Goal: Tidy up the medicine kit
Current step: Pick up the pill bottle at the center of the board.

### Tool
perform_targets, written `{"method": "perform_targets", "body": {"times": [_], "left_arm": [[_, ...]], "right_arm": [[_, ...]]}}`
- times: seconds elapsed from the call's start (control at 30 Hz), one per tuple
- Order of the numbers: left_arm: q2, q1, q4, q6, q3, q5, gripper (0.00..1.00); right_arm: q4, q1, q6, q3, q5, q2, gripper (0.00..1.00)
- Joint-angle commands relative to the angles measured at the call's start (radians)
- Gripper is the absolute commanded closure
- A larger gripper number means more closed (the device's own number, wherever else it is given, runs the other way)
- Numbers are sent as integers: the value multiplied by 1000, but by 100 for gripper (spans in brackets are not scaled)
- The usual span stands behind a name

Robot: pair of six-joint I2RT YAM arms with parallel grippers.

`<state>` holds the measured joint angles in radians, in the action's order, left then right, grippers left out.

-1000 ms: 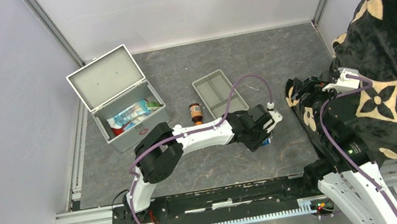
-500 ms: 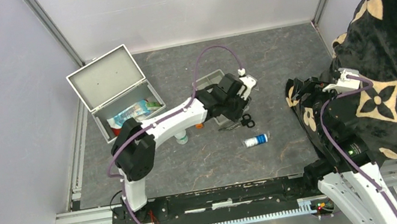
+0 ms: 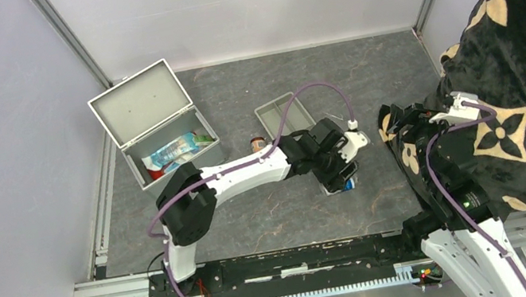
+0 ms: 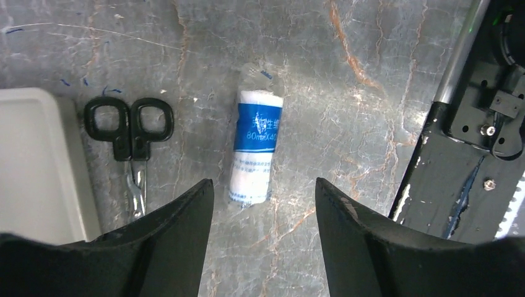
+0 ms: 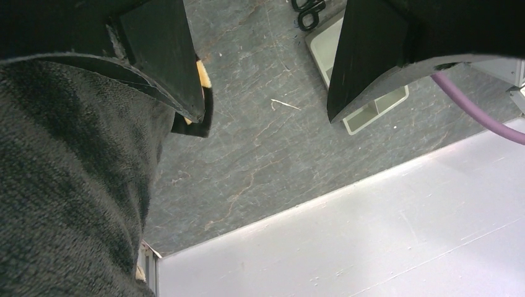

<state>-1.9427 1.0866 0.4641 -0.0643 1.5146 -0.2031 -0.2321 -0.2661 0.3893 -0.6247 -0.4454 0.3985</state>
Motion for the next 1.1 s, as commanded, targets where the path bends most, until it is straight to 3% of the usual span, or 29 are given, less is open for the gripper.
{"method": "perform_targets", "body": {"times": [0.0, 0.47, 0.83, 1.07], "left_arm": [[-58, 10, -55, -57, 1, -36, 32], [-182, 21, -82, -57, 36, 42, 34], [-152, 22, -64, -64, 30, 68, 60], [-45, 7, -67, -98, 9, 122, 65]], "right_arm": [[5, 1, 2, -23, 0, -4, 21], [-1, 2, -20, -40, 11, 13, 20], [8, 2, -25, -34, 13, 21, 20], [2, 2, -32, -32, 4, 12, 20]]}}
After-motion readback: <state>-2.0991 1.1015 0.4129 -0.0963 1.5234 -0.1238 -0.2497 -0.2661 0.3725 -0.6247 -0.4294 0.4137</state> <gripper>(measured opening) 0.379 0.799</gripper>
